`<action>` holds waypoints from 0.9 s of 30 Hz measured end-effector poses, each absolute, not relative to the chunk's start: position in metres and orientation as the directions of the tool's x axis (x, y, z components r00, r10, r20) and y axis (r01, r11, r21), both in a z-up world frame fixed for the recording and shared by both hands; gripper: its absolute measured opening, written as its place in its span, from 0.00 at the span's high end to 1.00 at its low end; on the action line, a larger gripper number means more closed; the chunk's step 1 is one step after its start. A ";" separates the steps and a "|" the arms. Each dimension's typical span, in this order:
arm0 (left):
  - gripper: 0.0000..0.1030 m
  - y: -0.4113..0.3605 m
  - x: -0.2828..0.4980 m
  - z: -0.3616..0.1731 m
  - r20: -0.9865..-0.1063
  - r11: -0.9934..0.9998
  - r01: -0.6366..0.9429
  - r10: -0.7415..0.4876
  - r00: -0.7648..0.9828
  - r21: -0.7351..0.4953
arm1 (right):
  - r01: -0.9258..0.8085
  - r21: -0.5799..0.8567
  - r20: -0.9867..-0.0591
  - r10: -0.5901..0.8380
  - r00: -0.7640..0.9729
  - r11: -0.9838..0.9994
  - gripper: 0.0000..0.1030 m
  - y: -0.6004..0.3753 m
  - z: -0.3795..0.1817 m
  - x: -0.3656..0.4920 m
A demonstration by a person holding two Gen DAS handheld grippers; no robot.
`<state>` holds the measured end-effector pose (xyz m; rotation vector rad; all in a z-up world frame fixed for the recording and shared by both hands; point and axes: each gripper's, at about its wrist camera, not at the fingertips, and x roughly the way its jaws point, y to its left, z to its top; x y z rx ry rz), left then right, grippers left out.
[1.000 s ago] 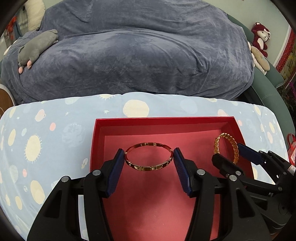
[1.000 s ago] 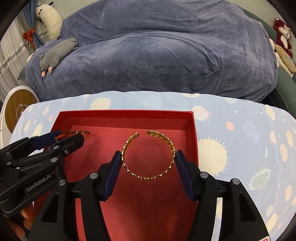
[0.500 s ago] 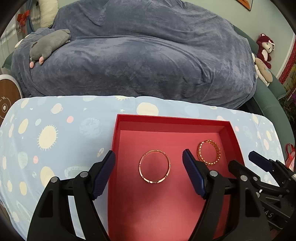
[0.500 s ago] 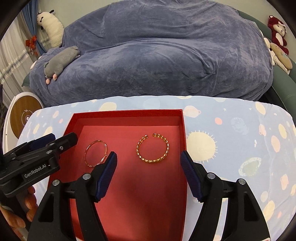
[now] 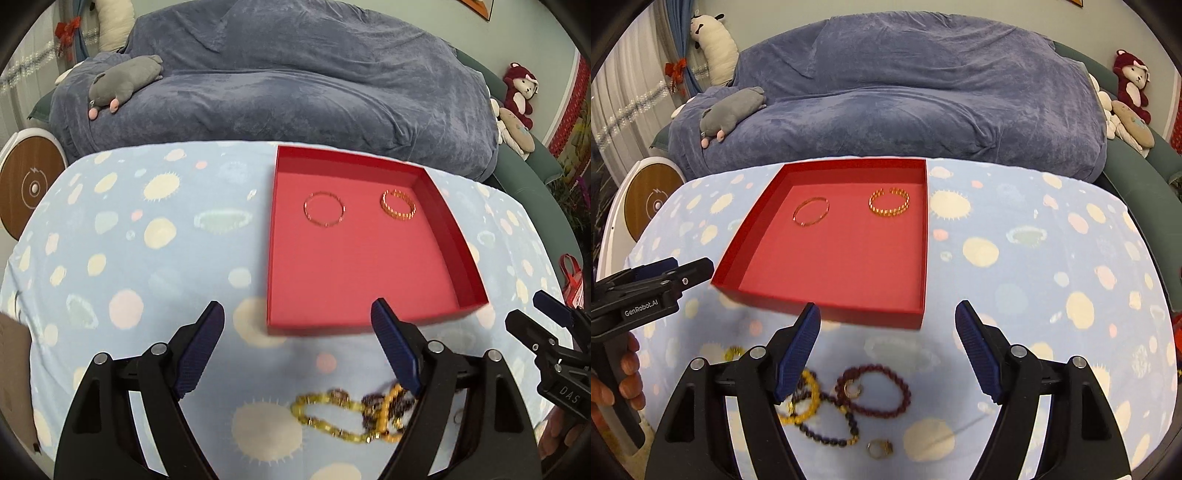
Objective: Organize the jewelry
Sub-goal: 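Grasp the orange bead bracelet with the left tool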
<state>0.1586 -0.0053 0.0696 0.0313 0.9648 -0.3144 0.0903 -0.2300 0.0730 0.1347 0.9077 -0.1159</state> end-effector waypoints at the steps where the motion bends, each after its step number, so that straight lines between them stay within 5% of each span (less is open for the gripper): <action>1: 0.25 -0.002 0.149 0.066 -0.815 0.956 0.268 -0.249 0.523 -0.120 | 0.161 0.066 -0.795 -0.046 0.605 0.985 0.30 -0.227 0.070 0.079; 17: 0.28 -0.029 0.052 0.011 -0.848 0.948 0.262 -0.285 0.447 -0.181 | 0.265 0.078 -0.857 -0.071 0.510 0.961 0.30 -0.208 0.001 -0.021; 27: 0.60 -0.050 0.071 -0.008 -0.864 0.941 0.289 -0.288 0.414 -0.176 | 0.279 0.105 -0.863 -0.052 0.502 0.954 0.30 -0.213 -0.008 -0.023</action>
